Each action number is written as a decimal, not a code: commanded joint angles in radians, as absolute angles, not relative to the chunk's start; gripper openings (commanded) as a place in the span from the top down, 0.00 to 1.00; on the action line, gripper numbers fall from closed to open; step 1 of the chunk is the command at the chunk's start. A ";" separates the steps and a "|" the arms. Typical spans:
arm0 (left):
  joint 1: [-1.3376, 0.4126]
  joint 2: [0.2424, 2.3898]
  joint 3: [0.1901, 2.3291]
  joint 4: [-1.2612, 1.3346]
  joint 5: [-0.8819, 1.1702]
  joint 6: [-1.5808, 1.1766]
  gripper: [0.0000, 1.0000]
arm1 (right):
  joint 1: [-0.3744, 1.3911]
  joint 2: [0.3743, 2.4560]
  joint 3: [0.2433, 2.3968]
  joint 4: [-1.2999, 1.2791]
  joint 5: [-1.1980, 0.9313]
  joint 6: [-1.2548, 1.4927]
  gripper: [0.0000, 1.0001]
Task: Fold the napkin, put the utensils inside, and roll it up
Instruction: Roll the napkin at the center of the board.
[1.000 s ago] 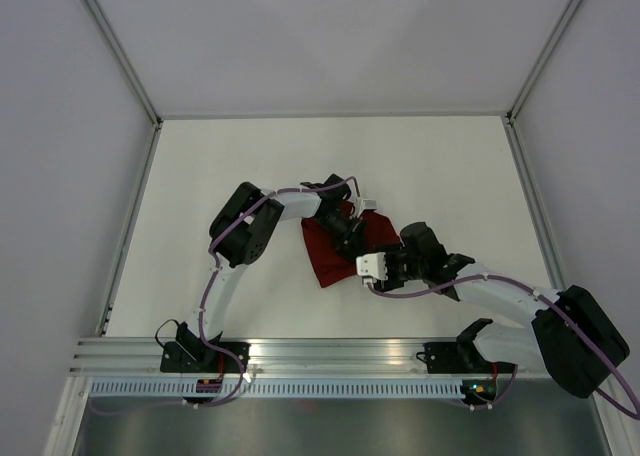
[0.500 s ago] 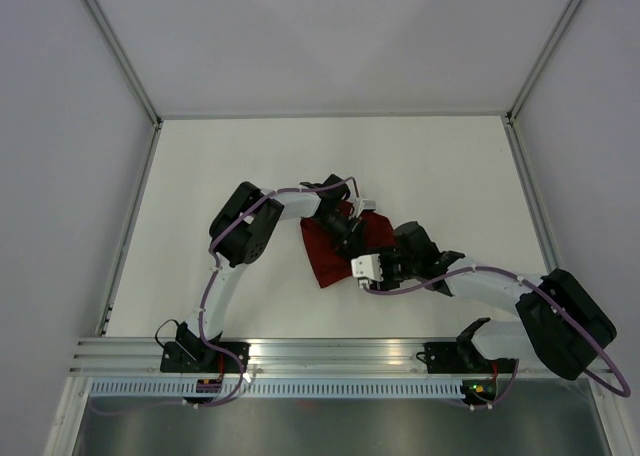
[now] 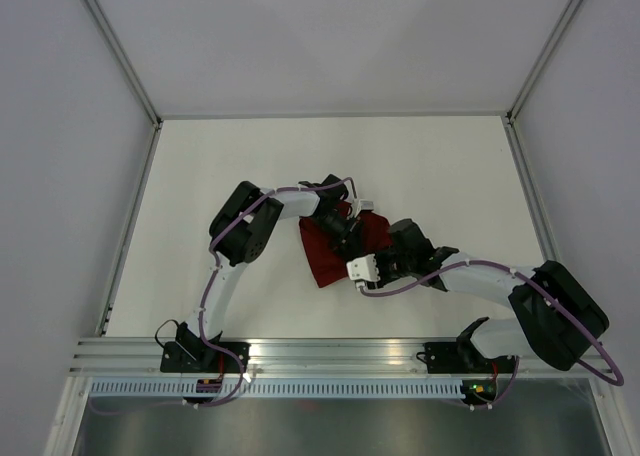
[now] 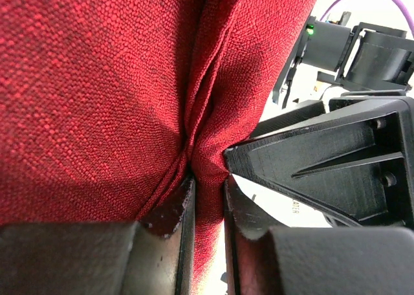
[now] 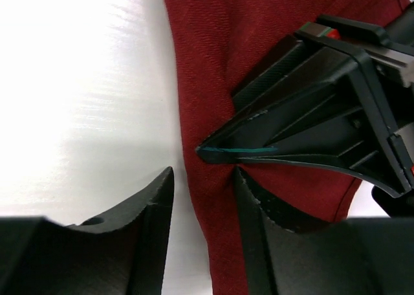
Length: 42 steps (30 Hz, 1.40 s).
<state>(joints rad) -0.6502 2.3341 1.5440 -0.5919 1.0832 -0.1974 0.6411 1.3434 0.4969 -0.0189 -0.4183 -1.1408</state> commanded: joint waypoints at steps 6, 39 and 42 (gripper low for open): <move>-0.641 2.385 1.566 -0.653 1.019 -0.236 0.98 | 0.644 1.391 0.523 -0.130 -0.400 -1.189 0.49; -0.444 1.887 1.195 0.075 0.729 -0.669 0.58 | 0.480 1.677 0.862 -0.582 -0.623 -1.270 0.86; -0.398 1.760 1.002 0.277 0.576 -0.735 0.57 | 0.451 1.735 0.932 -0.685 -0.663 -1.305 0.86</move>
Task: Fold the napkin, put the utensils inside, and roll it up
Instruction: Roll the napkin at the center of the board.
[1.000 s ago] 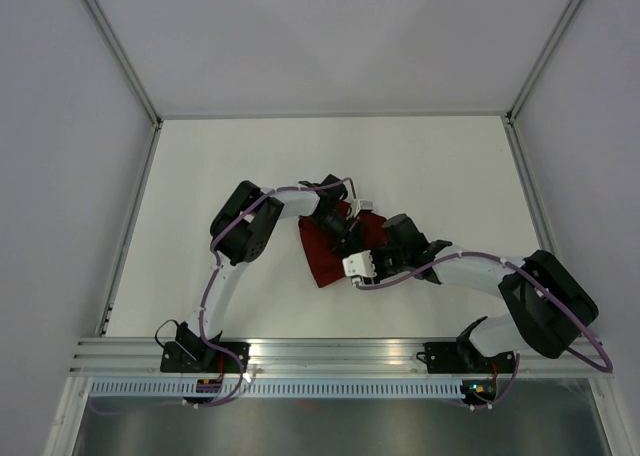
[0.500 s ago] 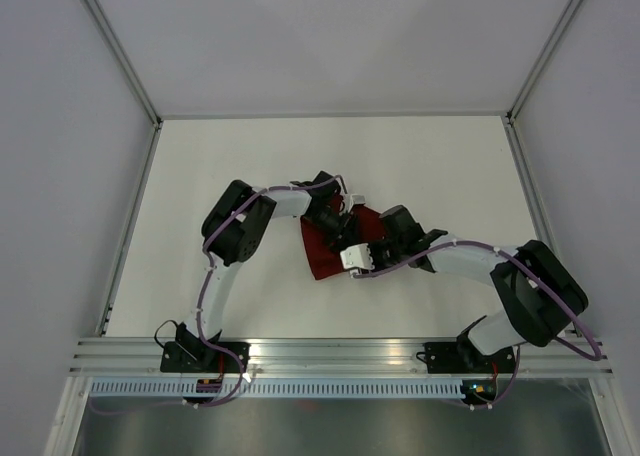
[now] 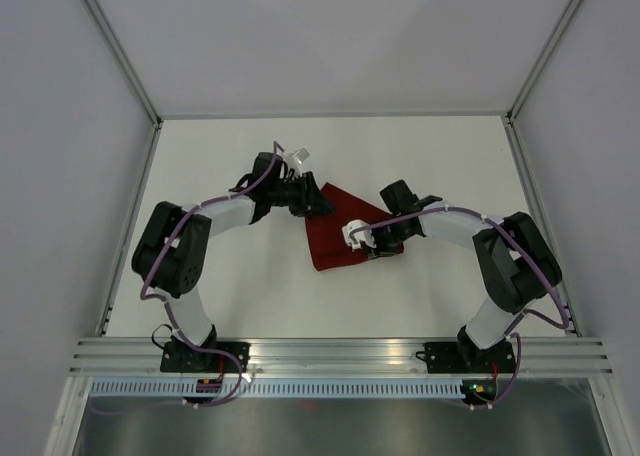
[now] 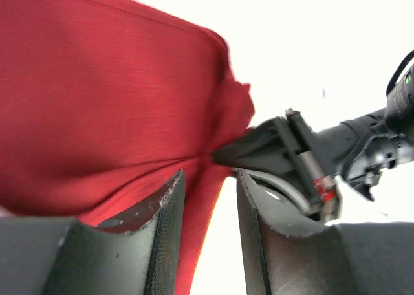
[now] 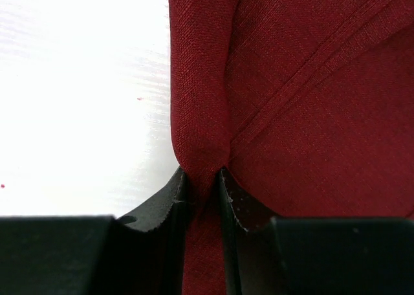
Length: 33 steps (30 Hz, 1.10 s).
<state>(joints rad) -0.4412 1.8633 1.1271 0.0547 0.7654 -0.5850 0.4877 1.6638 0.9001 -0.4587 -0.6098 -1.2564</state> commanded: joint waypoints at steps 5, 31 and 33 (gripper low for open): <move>-0.405 1.556 0.747 0.496 0.317 -0.677 0.57 | 0.416 1.867 1.057 -0.830 -0.696 -1.344 0.86; -1.088 1.587 0.871 0.189 -0.351 0.273 0.52 | 0.388 2.263 1.505 -1.253 -0.738 -1.278 0.85; -1.100 1.640 0.891 0.183 -0.331 0.287 0.52 | 0.390 2.281 1.526 -1.269 -0.739 -1.272 0.85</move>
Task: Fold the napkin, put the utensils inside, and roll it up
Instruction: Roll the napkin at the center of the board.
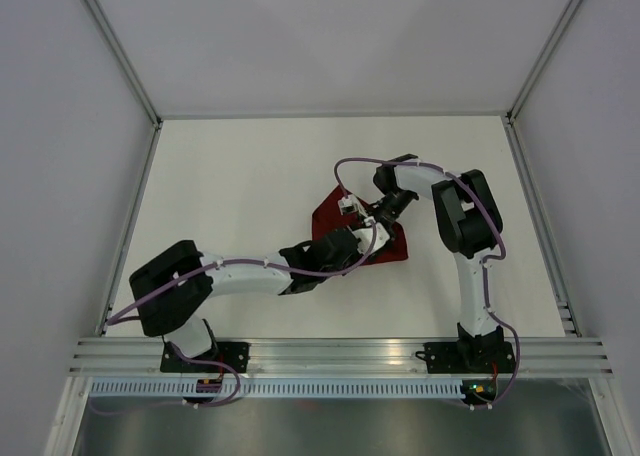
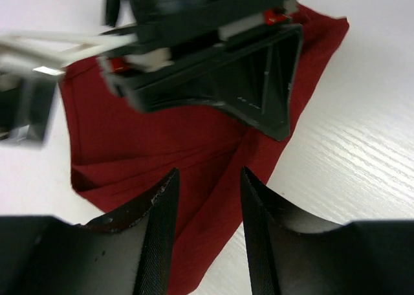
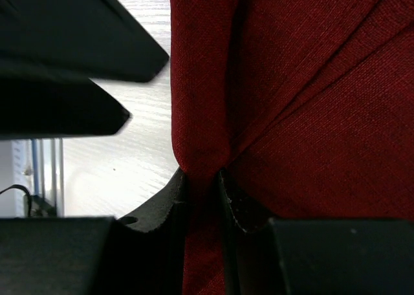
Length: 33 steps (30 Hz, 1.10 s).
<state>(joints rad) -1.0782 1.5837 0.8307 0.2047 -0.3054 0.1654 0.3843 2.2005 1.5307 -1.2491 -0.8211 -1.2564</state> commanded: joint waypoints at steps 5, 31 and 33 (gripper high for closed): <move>-1.101 1.692 0.937 0.155 -0.197 0.290 0.52 | 0.387 2.293 1.548 -1.275 -0.739 -1.258 0.85; -0.997 1.836 1.043 0.020 0.127 0.244 0.51 | 0.387 2.318 1.574 -1.259 -0.726 -1.201 0.85; -0.980 1.839 1.045 0.018 0.167 0.224 0.54 | 0.388 2.321 1.575 -1.255 -0.724 -1.192 0.85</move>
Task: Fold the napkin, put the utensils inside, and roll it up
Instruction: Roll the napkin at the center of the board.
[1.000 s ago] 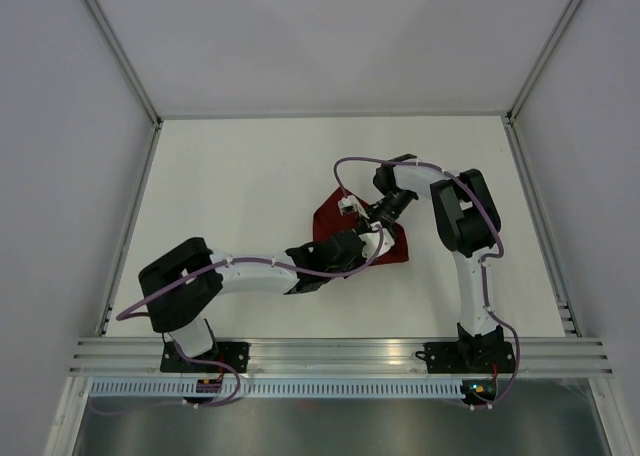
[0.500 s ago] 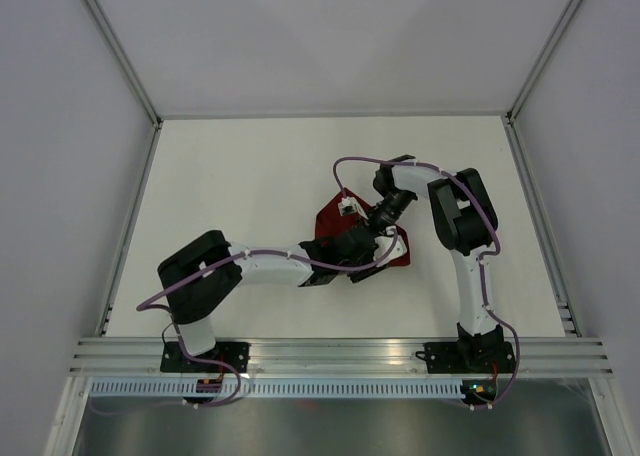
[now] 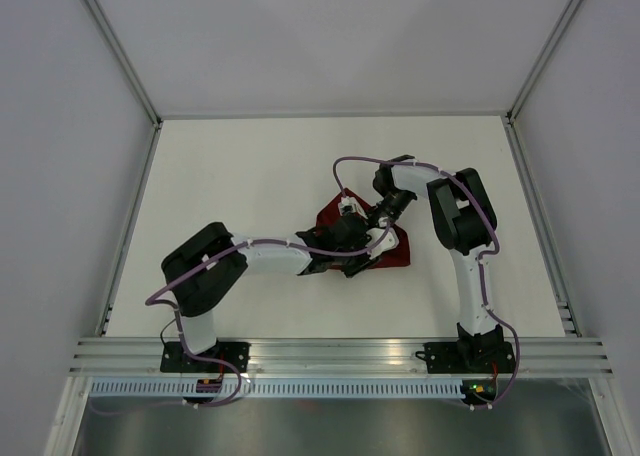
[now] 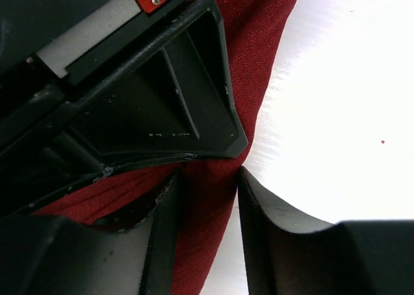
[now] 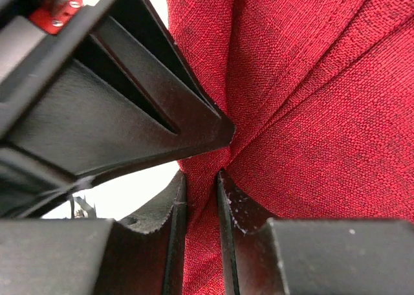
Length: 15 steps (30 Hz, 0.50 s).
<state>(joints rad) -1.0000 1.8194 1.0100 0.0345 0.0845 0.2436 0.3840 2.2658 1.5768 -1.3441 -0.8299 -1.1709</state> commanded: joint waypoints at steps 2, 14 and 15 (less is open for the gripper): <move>-0.957 1.847 1.045 0.020 0.202 0.210 0.59 | 0.388 2.318 1.575 -1.246 -0.724 -1.180 0.85; -0.848 1.960 1.110 -0.081 0.483 0.094 0.96 | 0.382 2.241 1.522 -1.128 -0.744 -1.082 0.64; -0.842 1.979 1.118 -0.090 0.520 0.089 0.98 | 0.379 2.224 1.500 -1.109 -0.747 -1.071 0.62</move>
